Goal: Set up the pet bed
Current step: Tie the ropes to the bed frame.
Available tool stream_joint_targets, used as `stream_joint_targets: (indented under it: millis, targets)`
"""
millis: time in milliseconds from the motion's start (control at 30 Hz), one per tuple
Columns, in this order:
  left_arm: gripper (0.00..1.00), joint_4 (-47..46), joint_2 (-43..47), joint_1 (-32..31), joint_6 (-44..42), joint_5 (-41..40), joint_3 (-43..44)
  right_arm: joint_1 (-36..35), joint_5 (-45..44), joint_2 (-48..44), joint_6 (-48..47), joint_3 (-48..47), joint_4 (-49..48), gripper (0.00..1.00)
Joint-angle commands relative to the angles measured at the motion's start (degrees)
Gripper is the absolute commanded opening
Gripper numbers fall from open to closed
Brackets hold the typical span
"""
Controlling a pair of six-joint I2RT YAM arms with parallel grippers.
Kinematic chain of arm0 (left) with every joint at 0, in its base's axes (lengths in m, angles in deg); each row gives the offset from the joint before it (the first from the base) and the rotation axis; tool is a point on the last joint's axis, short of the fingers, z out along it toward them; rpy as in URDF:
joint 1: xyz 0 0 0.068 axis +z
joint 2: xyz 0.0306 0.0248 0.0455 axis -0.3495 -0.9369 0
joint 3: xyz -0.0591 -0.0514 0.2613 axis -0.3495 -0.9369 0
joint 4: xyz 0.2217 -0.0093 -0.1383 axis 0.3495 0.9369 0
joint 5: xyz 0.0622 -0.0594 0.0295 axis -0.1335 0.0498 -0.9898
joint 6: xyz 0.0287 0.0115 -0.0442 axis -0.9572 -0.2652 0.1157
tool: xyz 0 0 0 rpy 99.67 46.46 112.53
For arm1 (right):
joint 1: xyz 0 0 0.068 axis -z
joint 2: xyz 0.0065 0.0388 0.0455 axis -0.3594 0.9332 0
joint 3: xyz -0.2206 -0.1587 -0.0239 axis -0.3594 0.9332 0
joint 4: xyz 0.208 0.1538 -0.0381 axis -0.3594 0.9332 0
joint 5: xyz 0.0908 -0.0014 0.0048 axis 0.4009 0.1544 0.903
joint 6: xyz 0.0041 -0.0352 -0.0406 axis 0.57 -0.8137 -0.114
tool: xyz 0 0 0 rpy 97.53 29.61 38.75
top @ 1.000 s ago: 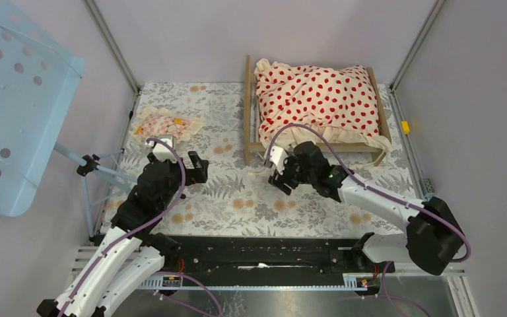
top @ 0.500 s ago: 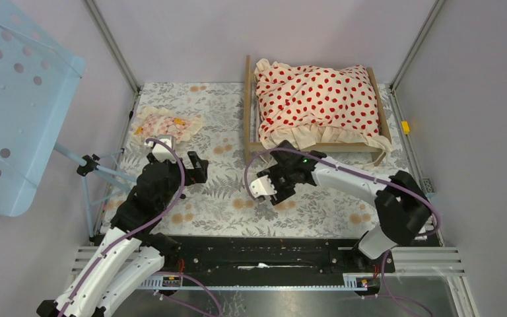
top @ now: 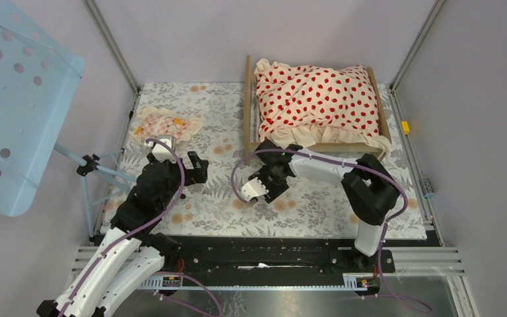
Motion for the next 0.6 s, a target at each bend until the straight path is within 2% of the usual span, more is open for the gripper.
stream_joint_targets:
  millis: [0,567]
  targets:
    - [0.99,-1.64,0.63,0.15,-0.06,0.25,0.10,-0.12,-2.17,3.54,-2.98,-5.25,4.16,0.64]
    - [0.99,-1.64,0.29,0.15,-0.06,0.33,0.06,2.25,-4.56,10.60,-5.14,-10.60,8.47,0.53]
